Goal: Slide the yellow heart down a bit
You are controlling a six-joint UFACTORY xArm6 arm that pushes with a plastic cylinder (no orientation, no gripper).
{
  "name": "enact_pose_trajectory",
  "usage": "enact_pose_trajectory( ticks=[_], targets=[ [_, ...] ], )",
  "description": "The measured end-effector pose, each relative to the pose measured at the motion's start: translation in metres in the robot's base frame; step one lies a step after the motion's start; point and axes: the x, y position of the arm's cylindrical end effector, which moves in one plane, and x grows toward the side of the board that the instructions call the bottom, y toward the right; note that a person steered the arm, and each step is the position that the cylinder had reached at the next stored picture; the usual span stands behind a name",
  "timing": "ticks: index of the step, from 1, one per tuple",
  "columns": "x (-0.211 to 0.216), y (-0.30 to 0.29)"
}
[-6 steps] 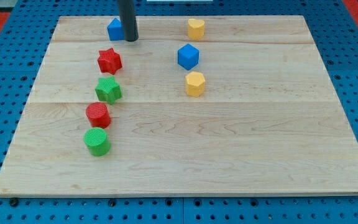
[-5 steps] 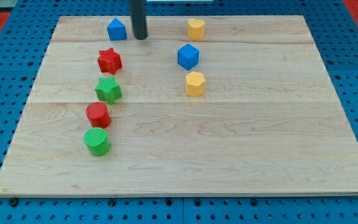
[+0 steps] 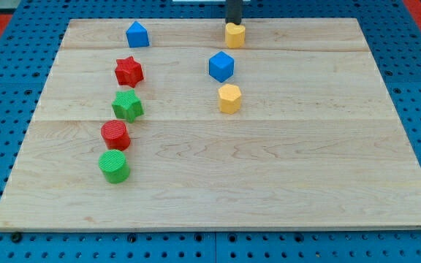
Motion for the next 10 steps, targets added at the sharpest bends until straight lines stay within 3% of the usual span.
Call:
enact_pose_trajectory(
  ticks=[3, 5, 10],
  targets=[
    [0.024, -0.023],
    [-0.004, 0.017],
    [0.028, 0.031]
  ],
)
